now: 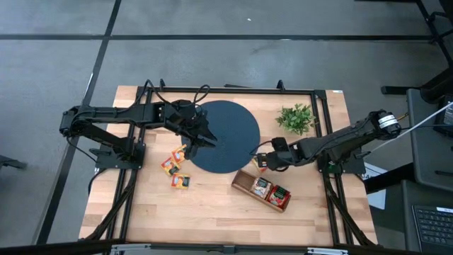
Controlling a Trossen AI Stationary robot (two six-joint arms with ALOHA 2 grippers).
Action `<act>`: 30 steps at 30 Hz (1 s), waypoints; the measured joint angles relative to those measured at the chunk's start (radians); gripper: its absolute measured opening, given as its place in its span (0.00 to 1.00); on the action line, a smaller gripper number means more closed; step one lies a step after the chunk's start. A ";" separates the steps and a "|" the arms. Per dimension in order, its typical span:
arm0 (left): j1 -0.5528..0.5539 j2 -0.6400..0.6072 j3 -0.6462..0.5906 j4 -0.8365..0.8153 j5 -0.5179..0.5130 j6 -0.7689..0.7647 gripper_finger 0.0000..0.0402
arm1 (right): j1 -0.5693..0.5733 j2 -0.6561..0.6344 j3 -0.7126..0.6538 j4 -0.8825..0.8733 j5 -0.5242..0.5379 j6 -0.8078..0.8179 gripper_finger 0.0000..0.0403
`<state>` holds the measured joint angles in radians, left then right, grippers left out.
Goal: Pick & Place Tea
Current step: Put the yellow tea bag into the left section of the wooden organizer
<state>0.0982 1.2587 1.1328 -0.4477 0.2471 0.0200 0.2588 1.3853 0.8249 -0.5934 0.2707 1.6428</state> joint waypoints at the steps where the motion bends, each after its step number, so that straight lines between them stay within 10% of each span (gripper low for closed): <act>1: 0.000 0.000 0.000 0.000 -0.003 -0.001 0.29 | 0.000 0.009 0.001 0.000 -0.033 0.004 0.00; 17: 0.000 0.000 0.000 -0.001 -0.004 0.001 0.29 | 0.082 0.153 0.001 0.176 -0.302 0.084 0.00; 30: -0.005 0.002 0.000 0.001 -0.012 0.001 0.29 | 0.119 0.137 0.001 0.487 -0.227 0.014 0.00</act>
<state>0.0929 1.2606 1.1328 -0.4465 0.2349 0.0211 0.3779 1.5218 0.8261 -0.1065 0.0437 1.6565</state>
